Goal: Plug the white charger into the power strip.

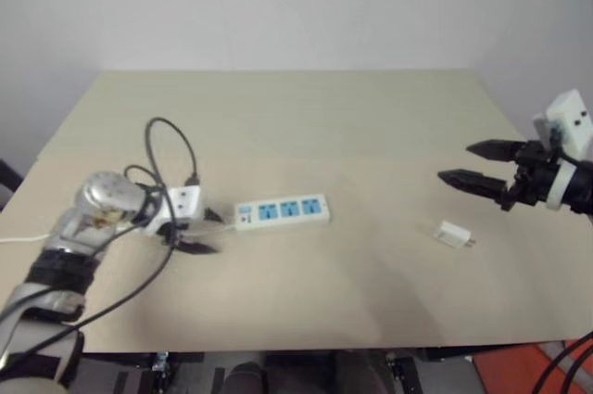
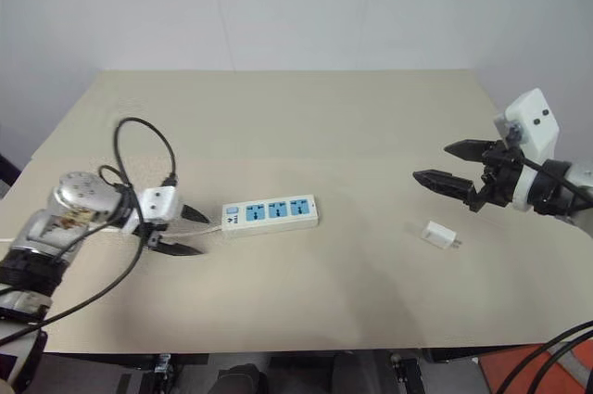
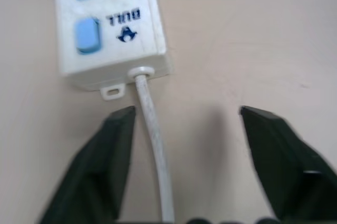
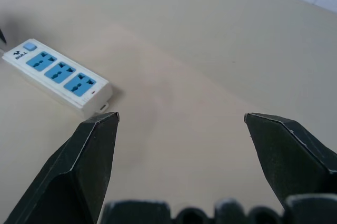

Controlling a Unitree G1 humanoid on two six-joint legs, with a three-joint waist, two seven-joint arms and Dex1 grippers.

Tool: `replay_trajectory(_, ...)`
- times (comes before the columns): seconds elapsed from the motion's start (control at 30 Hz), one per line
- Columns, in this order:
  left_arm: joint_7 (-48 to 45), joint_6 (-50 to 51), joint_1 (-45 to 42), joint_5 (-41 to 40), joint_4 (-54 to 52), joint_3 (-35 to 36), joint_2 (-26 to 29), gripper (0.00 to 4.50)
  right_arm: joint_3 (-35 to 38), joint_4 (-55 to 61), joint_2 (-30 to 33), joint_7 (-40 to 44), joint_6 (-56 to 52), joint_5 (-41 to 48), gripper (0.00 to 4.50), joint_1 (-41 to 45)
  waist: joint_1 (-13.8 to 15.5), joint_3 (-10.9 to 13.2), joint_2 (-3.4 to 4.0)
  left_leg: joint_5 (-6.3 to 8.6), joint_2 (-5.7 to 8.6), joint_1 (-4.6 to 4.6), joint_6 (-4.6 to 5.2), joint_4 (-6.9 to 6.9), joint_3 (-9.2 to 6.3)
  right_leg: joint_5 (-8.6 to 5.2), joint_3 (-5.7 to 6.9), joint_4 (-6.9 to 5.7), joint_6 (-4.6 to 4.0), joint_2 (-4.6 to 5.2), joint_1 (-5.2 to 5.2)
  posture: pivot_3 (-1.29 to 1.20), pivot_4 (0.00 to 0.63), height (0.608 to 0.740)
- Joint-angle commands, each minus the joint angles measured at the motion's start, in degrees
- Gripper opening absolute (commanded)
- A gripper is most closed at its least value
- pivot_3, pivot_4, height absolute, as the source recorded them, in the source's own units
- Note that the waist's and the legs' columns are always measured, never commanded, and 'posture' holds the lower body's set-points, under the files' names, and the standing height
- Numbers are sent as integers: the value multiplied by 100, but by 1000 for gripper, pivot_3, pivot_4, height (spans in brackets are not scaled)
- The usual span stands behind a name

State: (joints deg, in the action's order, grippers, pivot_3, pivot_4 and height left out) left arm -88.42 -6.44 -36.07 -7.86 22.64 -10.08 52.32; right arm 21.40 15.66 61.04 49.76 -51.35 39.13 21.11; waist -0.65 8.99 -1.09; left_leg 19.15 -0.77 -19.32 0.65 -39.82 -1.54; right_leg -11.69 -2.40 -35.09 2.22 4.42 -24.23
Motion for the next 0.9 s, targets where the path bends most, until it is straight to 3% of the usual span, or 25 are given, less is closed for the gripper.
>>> replay_trajectory(0.03, -326, 107, -262, -715, 50, 554, 6, 4116, 286, 148, -7, -98, -43, 116, 4500, -6, 18, 0, 0, 0, 0, 0, 0, -1, 0, 0, 0, 0, 0, 0, 1, 0, 150, 740)
replay_trajectory(0.23, 129, 896, -214, -1303, -157, 913, -703, 4116, 282, 170, -90, -218, -78, 178, 4500, 29, 18, -2, 3, 0, 1, 2, 0, -4, -1, 1, 0, -1, 1, 0, 5, 0, 150, 740)
replay_trajectory(0.53, 187, 29, -581, -873, 968, 686, -1591, 4116, 418, 189, -56, -263, -157, 264, 4500, 45, -7, -2, 3, 0, 1, 2, 0, -5, -1, 2, 0, -1, 0, -1, 6, 0, 150, 740)
replay_trajectory(0.9, 285, -906, -480, -755, 2058, 822, -1947, 4116, 736, 372, -52, -412, -382, 451, 4500, -141, -10, -2, 3, 0, 2, 1, 0, -5, -2, 4, -1, -3, 1, 0, 6, 0, 150, 740)
